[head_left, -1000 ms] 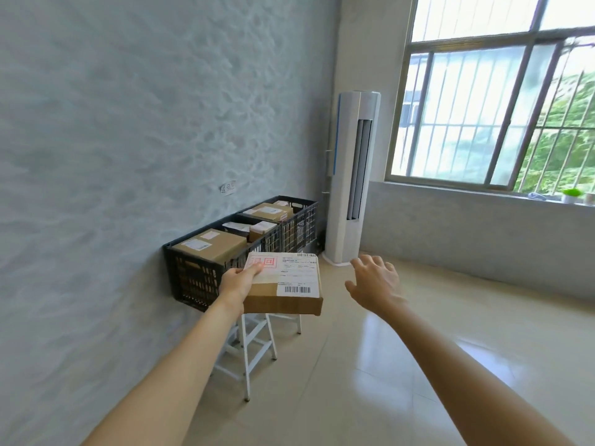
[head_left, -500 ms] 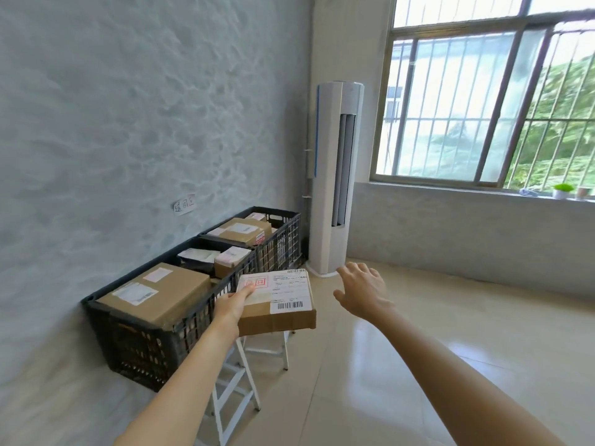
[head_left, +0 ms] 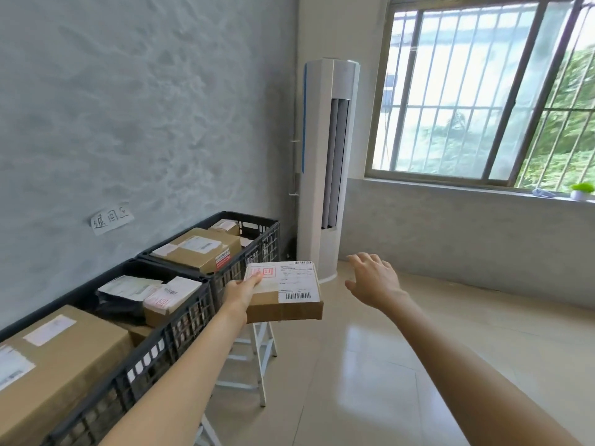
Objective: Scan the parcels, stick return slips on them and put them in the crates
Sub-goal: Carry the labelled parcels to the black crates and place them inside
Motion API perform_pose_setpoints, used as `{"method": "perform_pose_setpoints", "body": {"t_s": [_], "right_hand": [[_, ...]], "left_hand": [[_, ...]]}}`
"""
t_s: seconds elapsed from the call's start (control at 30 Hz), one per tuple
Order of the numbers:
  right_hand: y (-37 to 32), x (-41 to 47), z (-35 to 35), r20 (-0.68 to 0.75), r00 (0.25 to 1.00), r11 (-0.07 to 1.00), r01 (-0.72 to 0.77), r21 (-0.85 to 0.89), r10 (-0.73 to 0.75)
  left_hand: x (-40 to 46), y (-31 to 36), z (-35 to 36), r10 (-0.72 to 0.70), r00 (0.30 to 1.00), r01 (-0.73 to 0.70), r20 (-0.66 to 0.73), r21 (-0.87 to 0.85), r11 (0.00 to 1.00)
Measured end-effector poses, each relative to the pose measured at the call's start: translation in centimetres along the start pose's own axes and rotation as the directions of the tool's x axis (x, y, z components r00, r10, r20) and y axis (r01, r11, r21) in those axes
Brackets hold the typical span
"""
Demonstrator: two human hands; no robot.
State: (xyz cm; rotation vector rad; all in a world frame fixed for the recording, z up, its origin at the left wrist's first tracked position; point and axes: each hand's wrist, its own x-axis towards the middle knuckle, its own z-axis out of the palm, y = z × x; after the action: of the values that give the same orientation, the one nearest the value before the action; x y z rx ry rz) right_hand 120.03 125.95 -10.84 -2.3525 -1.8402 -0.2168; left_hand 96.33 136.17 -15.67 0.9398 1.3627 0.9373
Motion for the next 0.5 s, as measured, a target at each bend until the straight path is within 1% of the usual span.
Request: {"method": "perform_pose_setpoints", "body": {"t_s": [0.1,0.23,0.3,0.37,0.5], "right_hand": [[2.9,7.0,0.9,-0.003,0.999,0.999,0.043,0.000,-0.043],[5.4,16.8,0.6,-0.057,0.993,0.995,0.099,0.002,-0.099],[5.4,21.2,1.1,-0.064,0.988,0.989,0.145,0.014,-0.144],[4.6,24.8,2.2,-0.025,0.980,0.980,0.197,0.027,-0.196],[2.6,31.6,5.4,0.025,0.955,0.955,0.296,0.029,-0.297]], "left_hand": [[5.5,2.1,3.8,-0.006,0.998,0.004,-0.055,-0.025,1.000],[11.2,5.6,7.8,0.029,0.994,-0.036,-0.103,-0.072,0.997],[13.8,6.6,8.7,0.017,0.992,-0.030,-0.125,-0.100,0.995],[16.1,7.4,8.9,-0.005,0.987,-0.016,-0.162,-0.128,0.992],[21.4,8.7,9.1,-0.003,0.961,-0.042,-0.277,-0.156,0.987]]}}
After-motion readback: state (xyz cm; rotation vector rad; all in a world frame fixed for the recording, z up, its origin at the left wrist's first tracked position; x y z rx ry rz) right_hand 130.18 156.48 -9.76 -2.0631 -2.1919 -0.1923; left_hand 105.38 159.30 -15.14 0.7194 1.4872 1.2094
